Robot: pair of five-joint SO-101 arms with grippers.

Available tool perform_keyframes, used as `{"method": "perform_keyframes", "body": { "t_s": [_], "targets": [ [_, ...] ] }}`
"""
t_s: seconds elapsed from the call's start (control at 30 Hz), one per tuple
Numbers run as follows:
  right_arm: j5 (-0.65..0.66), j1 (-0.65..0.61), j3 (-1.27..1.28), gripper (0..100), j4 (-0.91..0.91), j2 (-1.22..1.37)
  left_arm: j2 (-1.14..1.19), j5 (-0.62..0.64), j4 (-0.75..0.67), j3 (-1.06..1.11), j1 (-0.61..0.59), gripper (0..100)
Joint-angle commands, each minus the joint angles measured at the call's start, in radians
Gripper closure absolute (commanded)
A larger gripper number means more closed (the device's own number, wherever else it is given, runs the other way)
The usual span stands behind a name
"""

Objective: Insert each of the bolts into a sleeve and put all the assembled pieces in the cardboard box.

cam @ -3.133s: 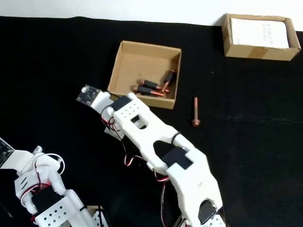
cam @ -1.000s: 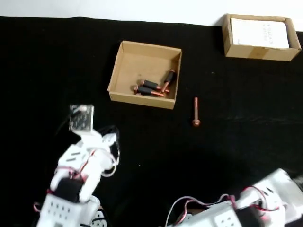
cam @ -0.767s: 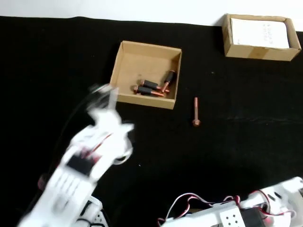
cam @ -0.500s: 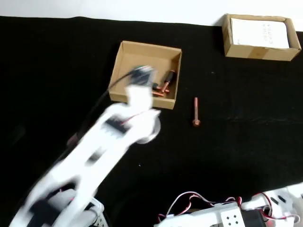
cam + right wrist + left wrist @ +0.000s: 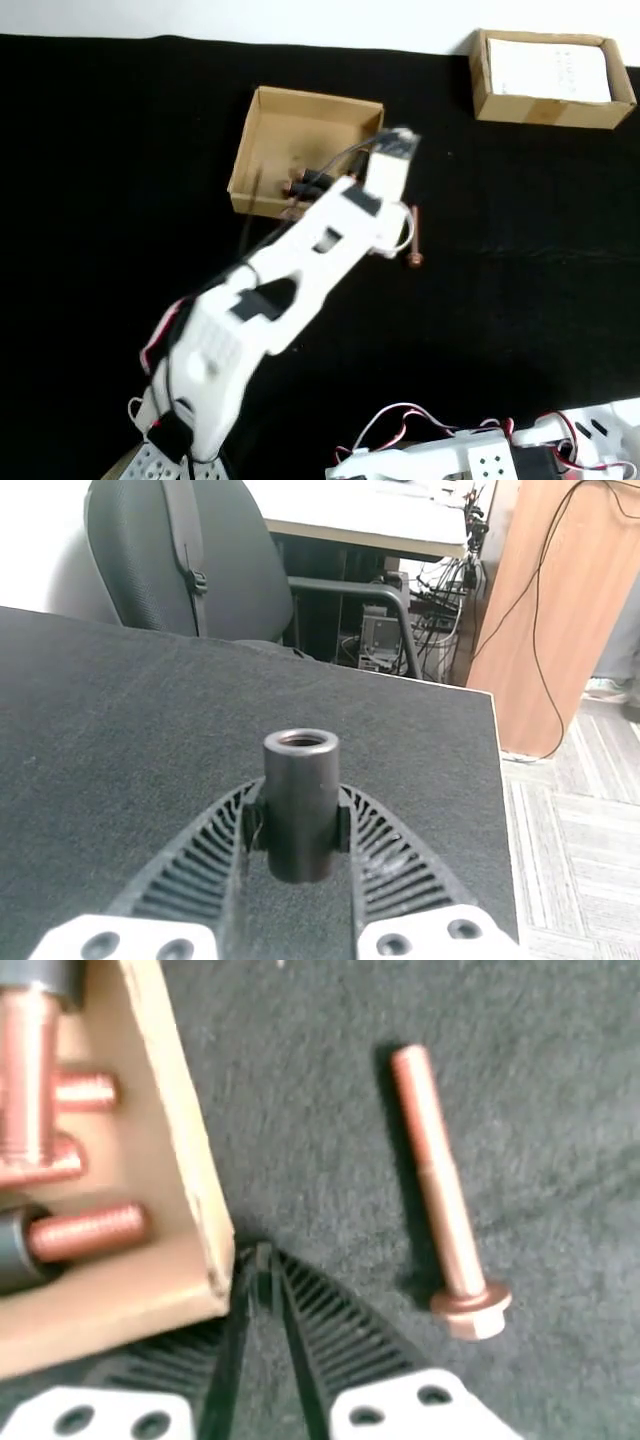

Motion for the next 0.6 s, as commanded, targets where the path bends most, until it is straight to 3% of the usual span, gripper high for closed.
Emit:
{"method": "perform_keyframes", "body": {
  "t_s": [0.0, 0.3, 0.43, 0.57],
  "targets": [
    [0.008, 0.007, 0.131, 99.1, -0.027, -0.007, 0.145, -0.006, 0.143, -0.309, 0.038, 99],
    [0.054, -0.001, 0.134, 99.1, -0.027, -0.007, 0.435, -0.006, 0.407, -0.84, 0.097, 99],
    [0.058, -0.001, 0.134, 99.1, -0.027, -0.007, 0.487, -0.006, 0.526, -0.957, 0.159, 99],
    [0.061, -0.001, 0.139, 99.1, -0.027, -0.007, 0.498, -0.005, 0.555, -0.98, 0.219, 99]
  ]
}}
